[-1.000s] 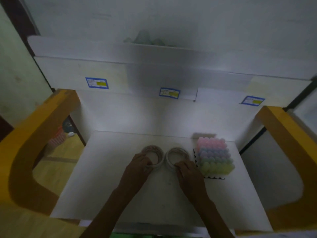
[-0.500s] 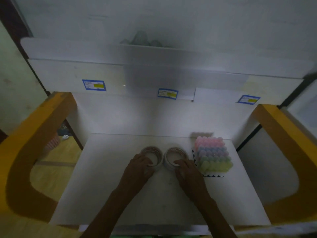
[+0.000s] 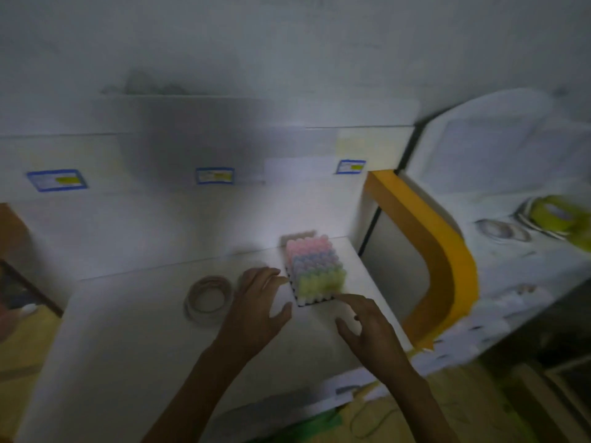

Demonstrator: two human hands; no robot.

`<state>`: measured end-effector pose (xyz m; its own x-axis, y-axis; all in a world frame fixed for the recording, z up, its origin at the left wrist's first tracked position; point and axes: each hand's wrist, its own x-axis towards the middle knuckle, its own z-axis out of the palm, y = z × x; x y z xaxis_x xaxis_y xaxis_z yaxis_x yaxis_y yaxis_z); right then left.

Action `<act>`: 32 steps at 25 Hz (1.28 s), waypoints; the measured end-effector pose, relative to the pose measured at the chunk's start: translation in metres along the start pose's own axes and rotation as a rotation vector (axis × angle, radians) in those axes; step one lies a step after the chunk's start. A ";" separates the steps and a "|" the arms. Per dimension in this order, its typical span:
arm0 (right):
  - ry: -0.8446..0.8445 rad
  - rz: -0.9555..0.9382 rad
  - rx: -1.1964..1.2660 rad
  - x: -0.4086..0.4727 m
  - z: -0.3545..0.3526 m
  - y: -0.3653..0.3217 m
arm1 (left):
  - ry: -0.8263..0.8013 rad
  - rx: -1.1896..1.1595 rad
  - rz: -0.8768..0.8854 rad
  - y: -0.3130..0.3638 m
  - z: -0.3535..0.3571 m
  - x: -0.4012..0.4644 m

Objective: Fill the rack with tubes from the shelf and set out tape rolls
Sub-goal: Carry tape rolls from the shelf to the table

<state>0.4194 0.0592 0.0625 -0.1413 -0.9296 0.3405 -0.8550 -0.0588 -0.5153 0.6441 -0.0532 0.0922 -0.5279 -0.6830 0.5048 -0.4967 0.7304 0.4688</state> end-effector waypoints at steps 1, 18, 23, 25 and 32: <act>0.005 0.024 0.005 -0.012 -0.014 0.010 | -0.017 -0.014 0.013 0.014 0.008 0.004; 0.147 0.390 -0.137 -0.225 -0.237 0.178 | -0.262 -0.140 0.311 0.297 0.197 0.013; 0.152 0.478 -0.133 -0.226 -0.266 0.237 | -0.277 -0.094 0.371 0.329 0.260 0.049; 0.137 0.498 -0.122 -0.215 -0.276 0.272 | -0.311 -0.103 0.347 0.336 0.292 0.075; 0.054 0.499 -0.145 -0.129 -0.329 0.396 | -0.220 -0.117 0.276 0.350 0.392 0.186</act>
<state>-0.0649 0.2752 0.0731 -0.5720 -0.8109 0.1234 -0.7366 0.4416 -0.5123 0.1019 0.0741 0.0665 -0.7726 -0.4354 0.4621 -0.2398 0.8740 0.4225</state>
